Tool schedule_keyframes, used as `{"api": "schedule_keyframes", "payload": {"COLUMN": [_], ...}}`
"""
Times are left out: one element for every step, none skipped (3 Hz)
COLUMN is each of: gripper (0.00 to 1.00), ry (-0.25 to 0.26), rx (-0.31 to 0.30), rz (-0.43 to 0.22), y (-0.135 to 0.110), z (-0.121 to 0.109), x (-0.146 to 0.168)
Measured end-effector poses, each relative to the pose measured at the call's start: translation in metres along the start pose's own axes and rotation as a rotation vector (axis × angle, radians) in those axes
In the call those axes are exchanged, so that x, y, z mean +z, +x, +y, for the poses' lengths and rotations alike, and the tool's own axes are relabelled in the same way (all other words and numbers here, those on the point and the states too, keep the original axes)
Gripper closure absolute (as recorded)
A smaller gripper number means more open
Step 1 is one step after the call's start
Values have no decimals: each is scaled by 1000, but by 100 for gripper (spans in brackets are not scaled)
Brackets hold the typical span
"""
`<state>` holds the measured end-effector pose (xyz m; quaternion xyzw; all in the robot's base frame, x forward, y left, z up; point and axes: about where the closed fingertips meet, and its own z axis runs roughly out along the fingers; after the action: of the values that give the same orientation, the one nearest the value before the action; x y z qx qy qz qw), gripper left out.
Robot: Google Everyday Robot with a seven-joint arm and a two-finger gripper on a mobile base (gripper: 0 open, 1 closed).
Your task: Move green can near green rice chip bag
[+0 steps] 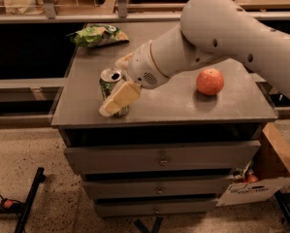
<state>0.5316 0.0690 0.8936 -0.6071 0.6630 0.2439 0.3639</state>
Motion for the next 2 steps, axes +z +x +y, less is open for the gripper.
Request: {"api": "schedule_keyframes", "payload": {"gripper": [42, 65], "ry": [-7, -8], "rx": [10, 5], "rz": [-27, -25], "y": [-12, -13], "z": [6, 7], "x": [2, 2]}}
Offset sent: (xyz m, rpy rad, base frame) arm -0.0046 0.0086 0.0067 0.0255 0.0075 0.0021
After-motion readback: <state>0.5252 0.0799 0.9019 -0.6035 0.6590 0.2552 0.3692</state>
